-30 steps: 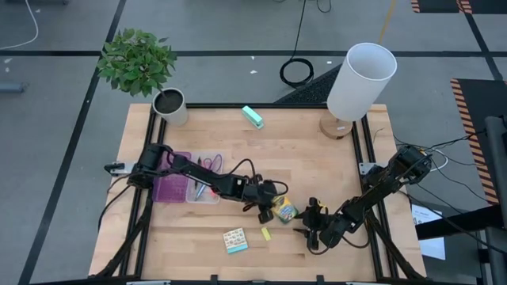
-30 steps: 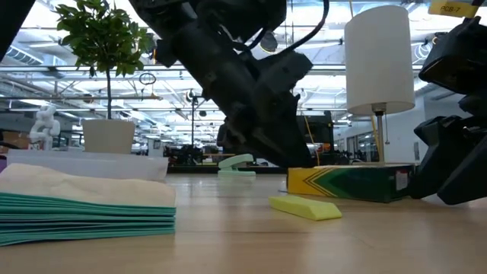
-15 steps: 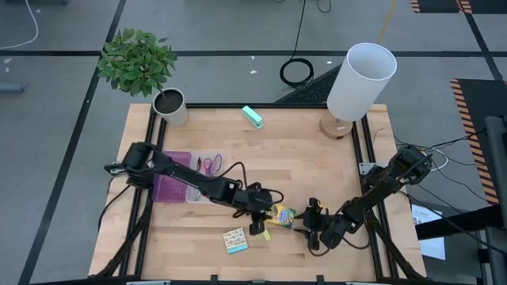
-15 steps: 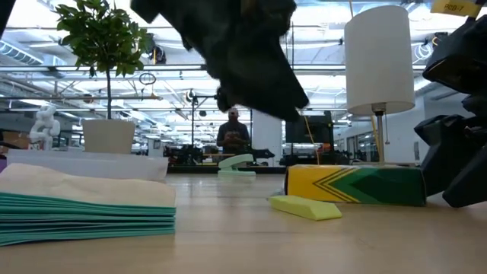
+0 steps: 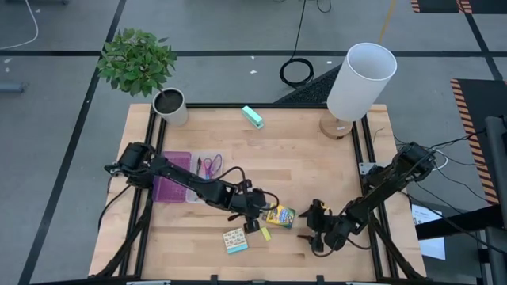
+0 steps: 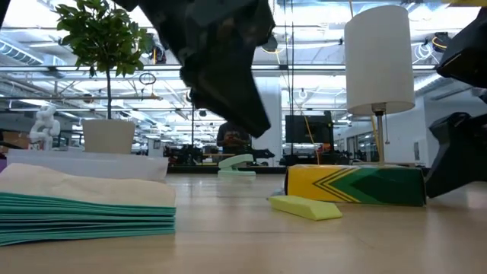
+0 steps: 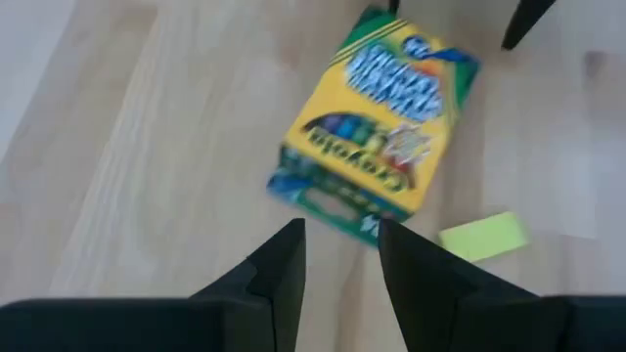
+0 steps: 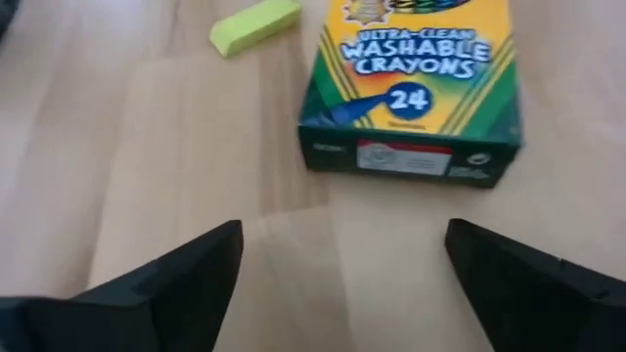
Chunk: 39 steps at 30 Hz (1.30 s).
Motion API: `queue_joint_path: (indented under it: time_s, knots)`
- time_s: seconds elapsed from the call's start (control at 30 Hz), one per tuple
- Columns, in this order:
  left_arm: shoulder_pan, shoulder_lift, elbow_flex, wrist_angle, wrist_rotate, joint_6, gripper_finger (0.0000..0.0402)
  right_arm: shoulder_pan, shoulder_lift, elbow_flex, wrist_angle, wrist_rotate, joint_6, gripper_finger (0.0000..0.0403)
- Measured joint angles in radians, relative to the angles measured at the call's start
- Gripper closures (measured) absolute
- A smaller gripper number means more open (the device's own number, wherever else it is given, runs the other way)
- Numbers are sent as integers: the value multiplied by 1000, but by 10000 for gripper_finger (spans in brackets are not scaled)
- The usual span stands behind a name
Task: Pack school essentials
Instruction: Put the crayon box into the purple supply box
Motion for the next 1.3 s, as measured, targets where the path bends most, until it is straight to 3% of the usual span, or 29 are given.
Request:
queue_joint_path:
  time_s: [0.17, 0.43, 0.57, 1.3]
  knots:
    - [12, 0, -38, 15, -2, -39, 268, 0, -1, 0, -6, 57, -3, 44]
    - [19, 1, -106, 140, 56, -45, 268, 0, 30, 2, 17, 25, 23, 30]
    - [19, 1, -108, 137, 71, -45, 268, 1, 57, 5, 17, 35, 39, 6]
    - [7, 1, -108, 136, 92, -69, 268, 7, 53, 3, 4, 6, 32, 3]
